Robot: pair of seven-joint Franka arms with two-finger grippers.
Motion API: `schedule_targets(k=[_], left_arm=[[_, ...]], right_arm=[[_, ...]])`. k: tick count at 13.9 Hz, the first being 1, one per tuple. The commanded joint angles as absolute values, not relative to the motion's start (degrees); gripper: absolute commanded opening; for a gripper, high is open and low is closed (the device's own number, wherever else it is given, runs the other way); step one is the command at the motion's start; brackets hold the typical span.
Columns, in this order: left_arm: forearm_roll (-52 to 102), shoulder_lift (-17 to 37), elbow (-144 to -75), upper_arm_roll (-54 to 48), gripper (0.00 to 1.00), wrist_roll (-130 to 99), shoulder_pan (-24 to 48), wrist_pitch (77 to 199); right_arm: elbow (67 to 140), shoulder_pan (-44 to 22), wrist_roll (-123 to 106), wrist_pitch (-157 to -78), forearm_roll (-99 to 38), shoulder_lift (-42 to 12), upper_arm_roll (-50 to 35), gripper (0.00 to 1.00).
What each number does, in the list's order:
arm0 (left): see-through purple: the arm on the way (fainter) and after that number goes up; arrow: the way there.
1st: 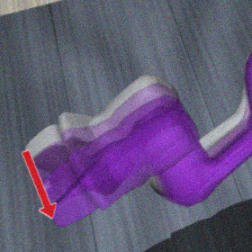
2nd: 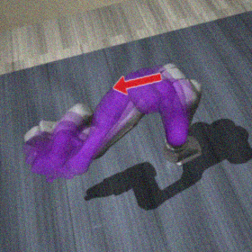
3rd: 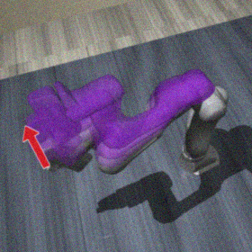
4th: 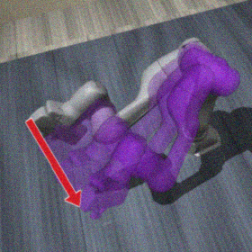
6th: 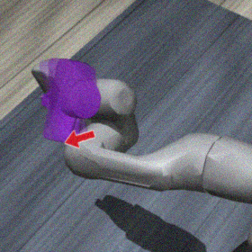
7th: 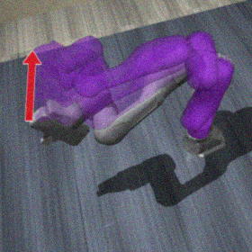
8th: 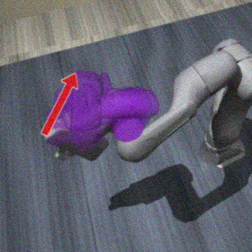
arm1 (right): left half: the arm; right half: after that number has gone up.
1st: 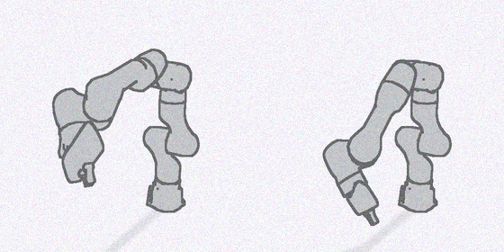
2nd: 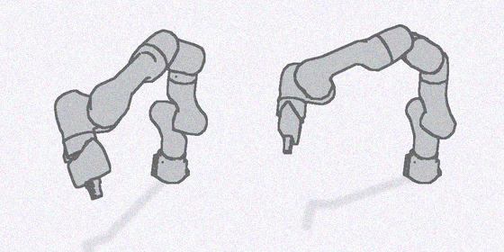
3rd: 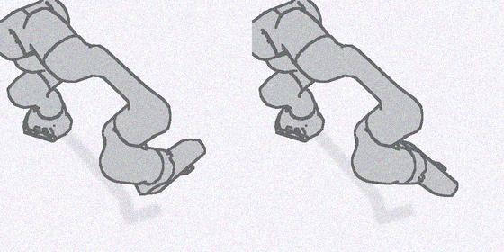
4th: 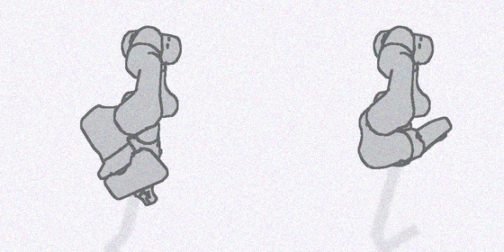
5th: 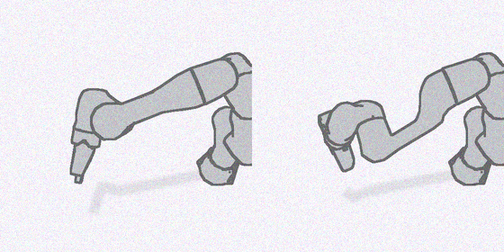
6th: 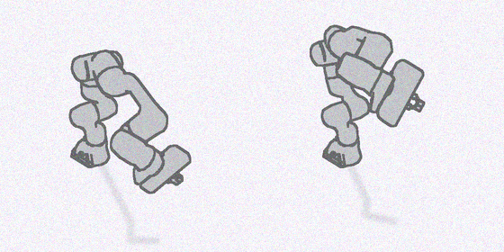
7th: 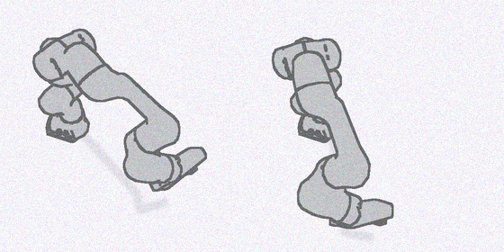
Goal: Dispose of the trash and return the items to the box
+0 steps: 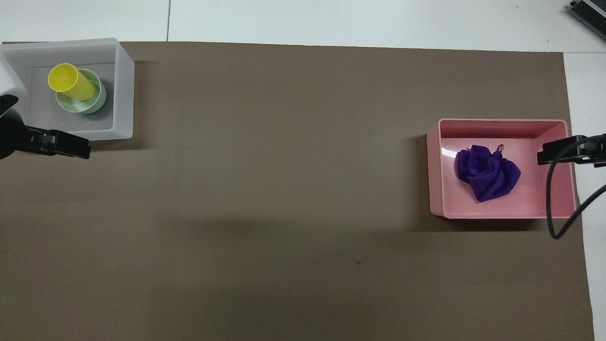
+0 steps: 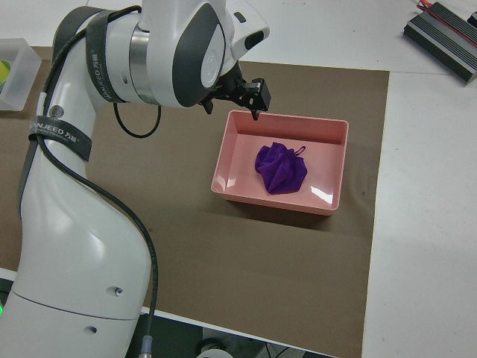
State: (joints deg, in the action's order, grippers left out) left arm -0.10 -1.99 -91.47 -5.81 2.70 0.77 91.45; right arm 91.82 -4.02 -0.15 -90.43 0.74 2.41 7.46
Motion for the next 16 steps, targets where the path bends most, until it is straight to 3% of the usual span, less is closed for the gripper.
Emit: schedule_targets(k=[1,16], left_arm=[[-0.7,-3.3,-92.7,-0.7,1.00,3.2,4.8,90.6],[-0.2,-3.3,-93.2,-0.3,1.00,4.1,3.1,91.0]], right_arm=[[92.3,-3.3,-1.7,-90.1,1.1,2.9,7.2,1.00],[92.5,-3.3,-1.7,-90.1,1.1,2.9,7.3,1.00]])
